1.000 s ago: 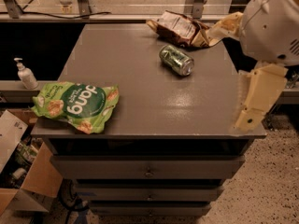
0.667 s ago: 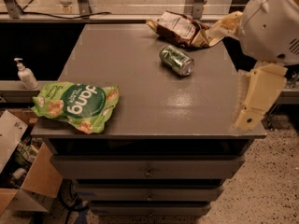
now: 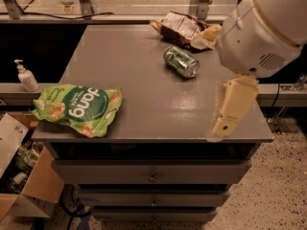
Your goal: Pick green rice chip bag
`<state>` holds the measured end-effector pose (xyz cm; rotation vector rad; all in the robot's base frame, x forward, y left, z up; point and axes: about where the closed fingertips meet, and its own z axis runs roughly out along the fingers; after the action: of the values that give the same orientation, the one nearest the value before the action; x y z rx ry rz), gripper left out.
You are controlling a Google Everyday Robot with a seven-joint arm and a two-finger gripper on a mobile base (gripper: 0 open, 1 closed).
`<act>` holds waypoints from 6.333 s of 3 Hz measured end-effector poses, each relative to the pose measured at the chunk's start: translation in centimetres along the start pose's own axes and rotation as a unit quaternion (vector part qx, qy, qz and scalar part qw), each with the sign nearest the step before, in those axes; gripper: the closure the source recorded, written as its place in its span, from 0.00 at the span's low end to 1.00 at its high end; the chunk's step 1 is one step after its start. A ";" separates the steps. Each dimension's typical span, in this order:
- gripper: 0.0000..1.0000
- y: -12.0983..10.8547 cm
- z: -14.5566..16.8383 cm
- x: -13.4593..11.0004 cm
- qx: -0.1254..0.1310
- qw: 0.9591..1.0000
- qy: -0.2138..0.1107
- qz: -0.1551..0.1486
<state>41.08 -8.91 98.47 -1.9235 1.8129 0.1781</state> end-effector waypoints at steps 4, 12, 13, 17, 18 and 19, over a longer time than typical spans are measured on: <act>0.00 -1.6 12.5 -10.8 -0.005 0.992 -0.112 -0.061; 0.64 -5.2 29.3 -21.8 -0.042 0.986 -0.150 -0.060; 0.88 -5.3 28.6 -21.4 -0.034 0.988 -0.138 -0.059; 1.00 -10.8 23.0 -18.8 0.055 0.985 -0.162 -0.025; 1.00 -12.7 21.5 -18.7 0.086 0.978 -0.188 -0.017; 1.00 -13.7 20.0 -18.5 0.121 0.967 -0.222 -0.008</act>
Offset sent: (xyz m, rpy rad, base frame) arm 0.0366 0.1537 -0.0791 0.1824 -0.0174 0.1929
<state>56.95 16.40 92.23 -1.5747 1.4476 0.3370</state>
